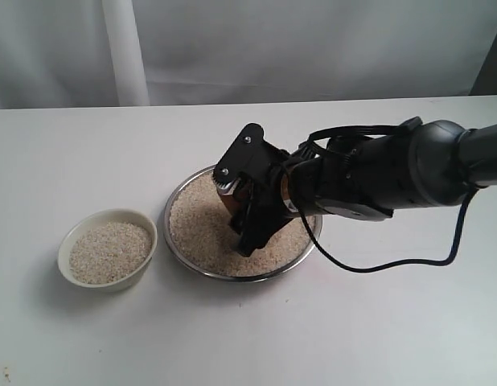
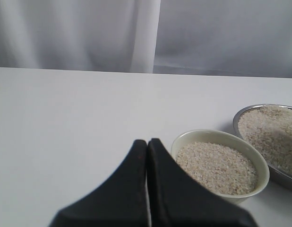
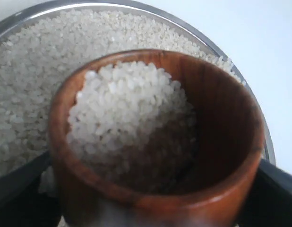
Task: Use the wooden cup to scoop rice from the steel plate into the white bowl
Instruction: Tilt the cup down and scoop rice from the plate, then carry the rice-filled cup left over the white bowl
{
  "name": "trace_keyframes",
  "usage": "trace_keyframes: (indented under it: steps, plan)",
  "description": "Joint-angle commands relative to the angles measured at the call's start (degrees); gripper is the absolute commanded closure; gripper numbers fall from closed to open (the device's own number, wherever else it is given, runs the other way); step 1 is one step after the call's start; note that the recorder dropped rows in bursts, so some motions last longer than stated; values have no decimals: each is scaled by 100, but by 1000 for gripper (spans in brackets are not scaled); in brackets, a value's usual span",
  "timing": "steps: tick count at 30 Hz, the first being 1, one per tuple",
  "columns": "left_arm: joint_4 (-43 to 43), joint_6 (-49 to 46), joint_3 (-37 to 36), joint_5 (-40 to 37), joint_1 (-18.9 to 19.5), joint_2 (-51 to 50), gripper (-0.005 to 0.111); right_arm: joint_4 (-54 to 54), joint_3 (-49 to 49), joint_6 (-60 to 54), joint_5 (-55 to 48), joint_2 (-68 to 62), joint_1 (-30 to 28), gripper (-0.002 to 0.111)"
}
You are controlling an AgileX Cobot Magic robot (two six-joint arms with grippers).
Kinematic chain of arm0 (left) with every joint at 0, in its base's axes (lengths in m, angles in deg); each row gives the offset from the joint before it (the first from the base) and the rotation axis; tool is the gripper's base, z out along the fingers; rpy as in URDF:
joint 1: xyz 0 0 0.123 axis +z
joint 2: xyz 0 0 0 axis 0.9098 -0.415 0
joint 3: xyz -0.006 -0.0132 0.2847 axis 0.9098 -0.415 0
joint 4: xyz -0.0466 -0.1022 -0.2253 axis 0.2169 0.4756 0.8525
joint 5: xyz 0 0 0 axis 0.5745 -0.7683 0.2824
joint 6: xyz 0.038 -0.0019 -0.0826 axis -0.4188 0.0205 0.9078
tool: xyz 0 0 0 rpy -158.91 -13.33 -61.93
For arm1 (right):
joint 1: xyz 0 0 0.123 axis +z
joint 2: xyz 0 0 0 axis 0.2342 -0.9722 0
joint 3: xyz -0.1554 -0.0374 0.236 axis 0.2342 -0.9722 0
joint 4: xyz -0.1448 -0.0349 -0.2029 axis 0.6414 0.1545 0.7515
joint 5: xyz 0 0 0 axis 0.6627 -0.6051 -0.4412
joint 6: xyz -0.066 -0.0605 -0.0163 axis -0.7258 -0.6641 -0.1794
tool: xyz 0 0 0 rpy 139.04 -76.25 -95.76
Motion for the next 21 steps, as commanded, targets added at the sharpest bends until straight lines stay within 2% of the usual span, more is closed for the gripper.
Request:
trace_keyframes:
  steps: [1, 5, 8, 12, 17, 21]
  plan:
    - [27, 27, 16, 21, -24, 17, 107, 23, -25, -60, 222, 88, -46, 108]
    - [27, 1, 16, 21, -24, 17, 107, 23, -25, -341, 174, 88, -46, 108]
    - [27, 1, 16, 21, -24, 17, 107, -14, 263, -368, -363, 134, 59, 108]
    - [27, 1, 16, 21, -24, 17, 107, 3, 1168, -897, -1694, 134, 613, 108]
    - [27, 14, 16, 21, -24, 17, 107, 3, 1938, -962, -1893, 122, 1207, 108]
    - [27, 14, 16, 21, -24, 17, 107, 62, 2875, -1487, -2662, -344, 1676, 108]
